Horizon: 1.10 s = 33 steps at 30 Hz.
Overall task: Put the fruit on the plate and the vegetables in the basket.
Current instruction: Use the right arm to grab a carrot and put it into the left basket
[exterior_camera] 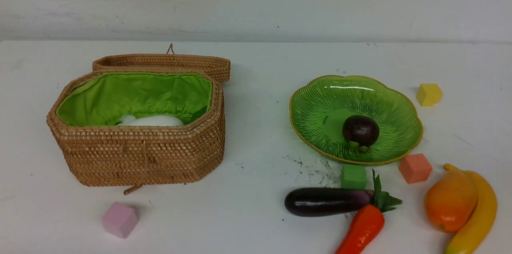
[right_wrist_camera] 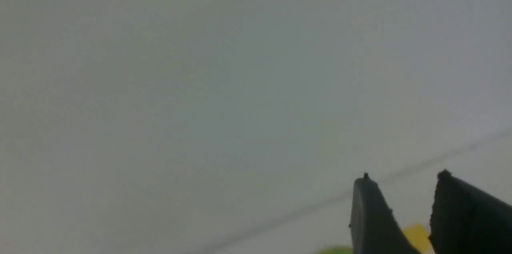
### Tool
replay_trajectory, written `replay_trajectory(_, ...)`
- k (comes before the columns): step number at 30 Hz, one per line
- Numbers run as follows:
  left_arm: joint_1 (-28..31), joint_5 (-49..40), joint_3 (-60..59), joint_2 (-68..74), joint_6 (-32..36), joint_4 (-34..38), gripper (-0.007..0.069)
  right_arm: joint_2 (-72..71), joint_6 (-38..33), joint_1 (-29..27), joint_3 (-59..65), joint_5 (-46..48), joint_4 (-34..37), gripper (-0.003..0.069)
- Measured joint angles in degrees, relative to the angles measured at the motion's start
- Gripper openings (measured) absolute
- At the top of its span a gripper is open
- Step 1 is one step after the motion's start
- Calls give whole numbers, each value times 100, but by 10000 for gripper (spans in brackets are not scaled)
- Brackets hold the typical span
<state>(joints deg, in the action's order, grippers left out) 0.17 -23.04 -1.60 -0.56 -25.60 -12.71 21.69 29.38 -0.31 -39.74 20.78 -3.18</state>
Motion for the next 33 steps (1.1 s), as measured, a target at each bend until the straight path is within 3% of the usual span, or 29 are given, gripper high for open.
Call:
replay_trajectory(3, 0, 0, 0, 0, 0, 0, 41, 868, -297, 0, -355, 974, -285, 245)
replay_trajectory(6, 0, 0, 0, 0, 0, 0, 45, 1514, -767, 0, -320, 1381, -84, 245)
replay_trajectory(13, 0, 0, 0, 0, 0, -6, 52, 3162, -3519, 285, -290, 2391, 2673, 246)
replay_trajectory(17, 0, 0, 0, 0, 0, -17, 58, 3916, -3806, 825, -290, 2516, 3332, 290)
replay_trajectory(20, 0, 0, 0, 0, 0, -17, 61, 4434, -3409, 1549, -351, 2434, 3029, 369)
replay_trajectory(22, 0, 0, 0, 0, 0, -17, 62, 4570, -3234, 1768, -400, 2409, 2822, 384)
replay_trajectory(26, 0, 0, 0, 0, 0, -17, 71, 5202, -1510, 2967, -911, 2376, 1361, 491)
replay_trajectory(29, 0, 0, 0, 0, 0, -17, 73, 5604, -335, 3359, -1158, 2362, 441, 512)
replay_trajectory(33, 0, 0, 0, 0, 0, -17, 77, 5889, 1127, 3463, -1280, 2299, 125, 515)
